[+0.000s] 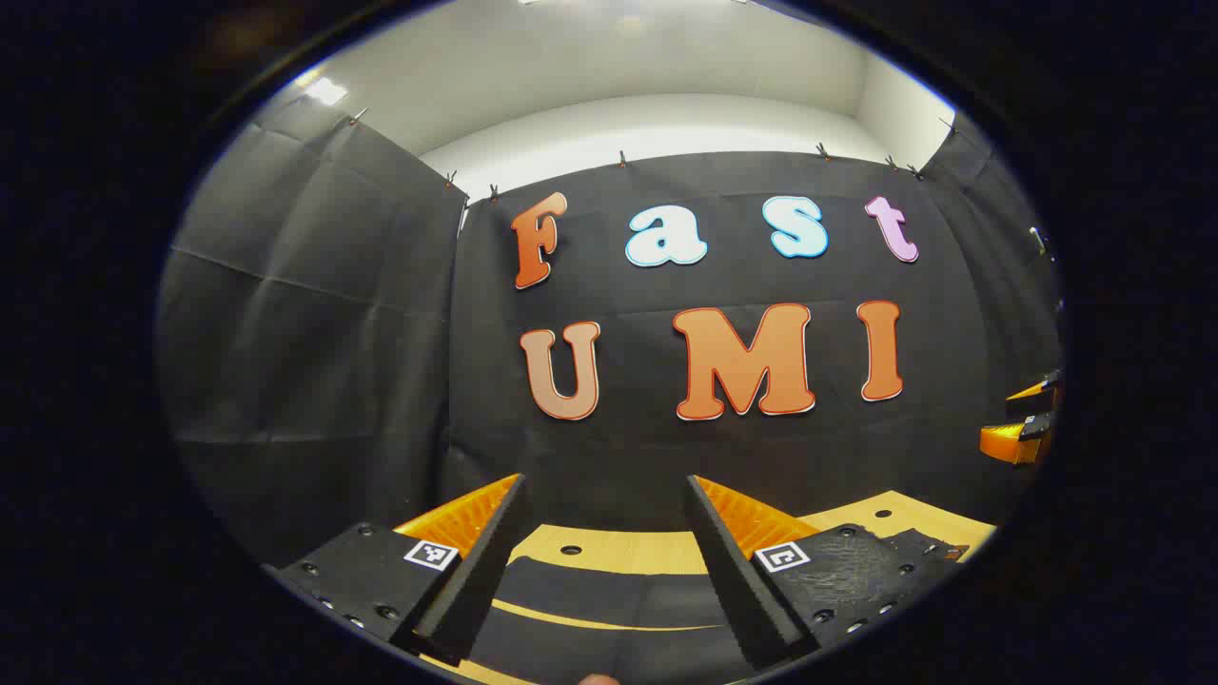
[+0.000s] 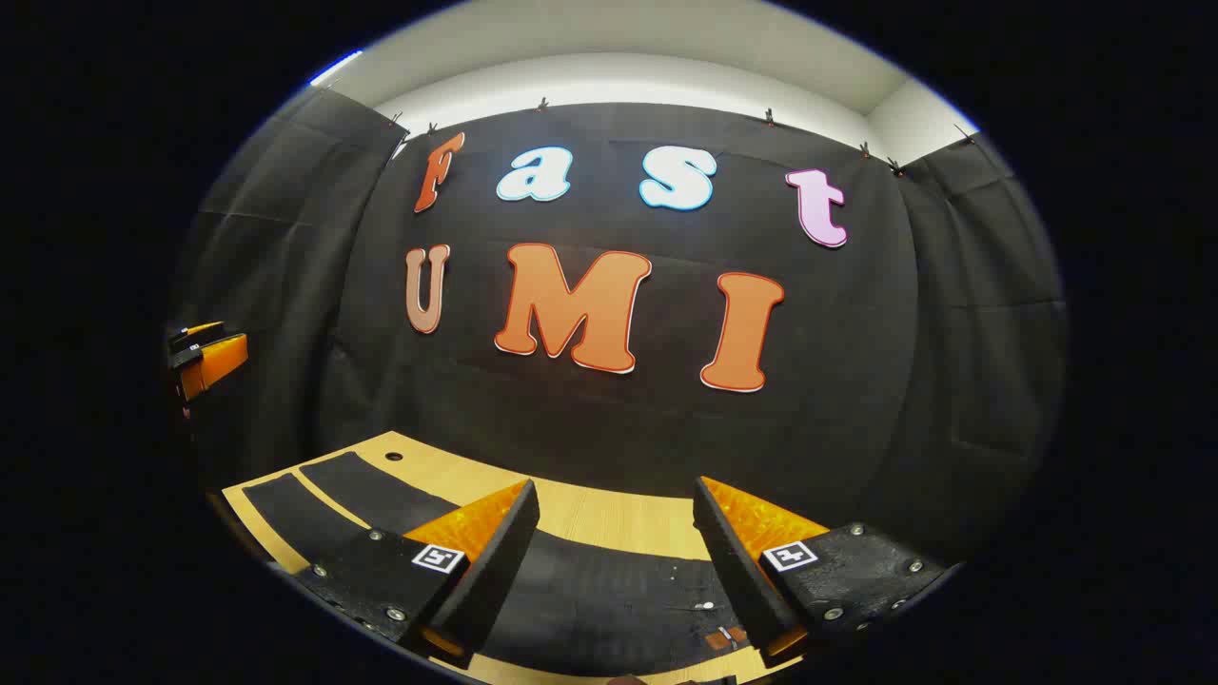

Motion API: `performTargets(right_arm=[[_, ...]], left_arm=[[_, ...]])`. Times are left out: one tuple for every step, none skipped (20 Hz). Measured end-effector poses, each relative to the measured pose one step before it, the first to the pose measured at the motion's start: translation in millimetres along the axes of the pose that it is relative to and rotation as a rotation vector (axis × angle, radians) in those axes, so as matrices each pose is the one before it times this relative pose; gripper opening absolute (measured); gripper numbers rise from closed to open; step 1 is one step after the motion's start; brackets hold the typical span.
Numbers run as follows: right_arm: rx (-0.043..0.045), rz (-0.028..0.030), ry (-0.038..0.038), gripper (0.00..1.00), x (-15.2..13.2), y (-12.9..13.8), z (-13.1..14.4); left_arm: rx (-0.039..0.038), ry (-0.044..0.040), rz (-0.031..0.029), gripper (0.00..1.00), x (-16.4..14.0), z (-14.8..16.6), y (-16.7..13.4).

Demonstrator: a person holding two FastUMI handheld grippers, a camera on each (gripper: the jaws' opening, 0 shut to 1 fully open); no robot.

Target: Grasp the waist and the cuffs of the jeans and fold them to make the two legs overlap; first hold the waist and fold one-third of the jeans toward the cuffs, then hold the cuffs and fold the remaining one-third in the same direction to finish folding.

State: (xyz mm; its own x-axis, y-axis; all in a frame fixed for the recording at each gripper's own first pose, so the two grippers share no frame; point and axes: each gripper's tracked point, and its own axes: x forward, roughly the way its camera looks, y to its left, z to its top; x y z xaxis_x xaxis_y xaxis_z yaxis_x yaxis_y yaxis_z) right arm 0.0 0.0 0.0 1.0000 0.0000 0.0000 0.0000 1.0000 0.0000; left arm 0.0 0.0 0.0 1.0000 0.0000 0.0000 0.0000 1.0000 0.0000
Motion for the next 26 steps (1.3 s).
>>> performTargets(right_arm=[[0.00268, 0.01046, 0.00307, 0.98, 7.96, 0.90, -2.21], [0.00319, 0.01313, 0.00579, 0.98, 6.99, 2.45, -2.65], [0.00573, 0.01059, 0.00440, 0.98, 4.69, 0.50, -2.29], [0.00100, 0.02020, -0.00695, 0.99, 4.44, 3.97, -1.38], [-0.00744, -0.00229, 0.00329, 0.98, 5.87, -1.24, -3.75], [-0.00032, -0.00981, 0.02060, 0.98, 5.30, -2.21, -6.20], [0.01307, -0.00568, 0.02352, 0.98, 2.98, -0.04, -6.29], [0.02543, 0.00406, 0.01164, 0.98, 0.76, 3.69, -1.85], [0.02904, 0.00118, -0.00401, 0.98, 0.49, 4.53, 2.13], [0.02299, -0.02453, 0.00012, 0.98, 1.94, -0.97, 1.61], [0.02017, -0.02622, 0.01014, 0.98, 0.42, -2.27, -2.84], [0.01592, -0.00505, -0.00892, 0.98, -0.25, 3.24, 1.25], [-0.00192, -0.00133, -0.01050, 0.98, 0.93, 6.88, 3.64], [-0.01695, -0.01439, 0.00492, 0.98, -0.63, 2.00, -0.93], [-0.01535, -0.01868, 0.00765, 0.98, -0.14, -1.34, -2.68], [-0.00045, -0.00706, 0.00356, 0.98, -0.88, 1.56, -1.73], [0.01406, 0.00299, 0.01238, 0.98, -0.67, 3.43, -4.50], [0.02075, -0.00069, 0.02612, 0.98, 1.40, 1.05, -7.30], [0.01739, -0.00747, 0.02338, 0.98, -0.13, -2.47, -7.34], [0.01230, -0.01919, 0.01712, 0.98, 0.46, -6.20, -5.34], [0.01422, -0.01998, 0.01543, 0.98, 0.95, -6.82, -5.04], [0.01725, -0.01655, 0.02106, 0.98, 1.03, -7.79, -6.32], [0.01778, -0.01715, 0.02277, 0.98, 3.40, -8.17, -7.13], [0.01578, -0.02021, 0.02531, 0.98, 3.35, -8.18, -6.89], [0.01684, -0.02282, 0.02894, 0.98, 2.23, -8.84, -9.57], [0.02227, -0.01754, 0.03160, 0.98, 2.77, -8.70, -11.49]], left_arm=[[0.00047, 0.00715, 0.00688, 0.95, 5.18, -5.51, -1.42], [0.00119, 0.00502, 0.01329, 0.98, 6.75, -3.37, -1.99], [-0.00058, 0.00599, 0.00978, 0.95, 6.61, -4.42, -1.80], [0.00080, 0.00126, 0.00944, 0.96, 5.11, -3.17, -2.68], [0.00438, 0.00369, 0.00812, 0.96, 4.60, -3.88, -0.64], [0.00743, 0.01345, 0.00424, 0.97, 4.40, -6.75, -1.58], [0.00507, 0.01289, -0.00026, 0.97, 3.43, -4.05, 0.56], [0.00026, -0.00292, -0.01620, 0.96, 4.83, -0.55, -2.15], [0.01229, -0.01325, -0.01191, 0.96, 6.25, 0.72, 1.86], [0.01699, 0.00402, -0.00432, 0.98, 9.40, -4.79, 5.16], [0.01120, 0.02814, -0.00298, 0.99, 5.84, -7.53, 4.79], [-0.00136, 0.00631, -0.01029, 1.00, 4.93, -4.37, 3.32], [-0.00705, -0.00466, -0.01063, 1.00, 5.41, -2.01, 1.99], [-0.00709, 0.00293, -0.00108, 1.00, 2.68, -0.32, 3.39], [-0.00741, 0.00736, -0.00728, 1.00, 4.23, -2.14, 0.54], [-0.00721, 0.00043, -0.01581, 0.99, 3.41, -2.61, -2.73], [-0.00465, 0.00343, -0.01413, 1.00, 2.76, -2.24, -2.54], [-0.00682, 0.01790, -0.00903, 0.99, 4.28, -7.20, -0.45], [-0.01122, 0.02070, -0.00475, 0.99, 4.04, -4.70, 0.21], [-0.01014, 0.01970, -0.00038, 1.00, 1.92, -5.69, 1.97], [-0.00865, 0.02006, 0.00701, 1.00, 2.48, -4.48, 3.95], [-0.00832, 0.02190, 0.01009, 0.99, 3.72, -7.70, 3.78], [-0.00957, 0.02353, 0.01300, 0.99, 3.13, -7.35, 5.49], [-0.01660, 0.02461, 0.01096, 0.99, 0.48, -8.23, 8.57], [-0.02018, 0.02350, -0.00077, 0.99, -0.78, -6.06, 5.14], [-0.01865, 0.01659, 0.00493, 0.99, -0.03, -5.65, 5.60]])
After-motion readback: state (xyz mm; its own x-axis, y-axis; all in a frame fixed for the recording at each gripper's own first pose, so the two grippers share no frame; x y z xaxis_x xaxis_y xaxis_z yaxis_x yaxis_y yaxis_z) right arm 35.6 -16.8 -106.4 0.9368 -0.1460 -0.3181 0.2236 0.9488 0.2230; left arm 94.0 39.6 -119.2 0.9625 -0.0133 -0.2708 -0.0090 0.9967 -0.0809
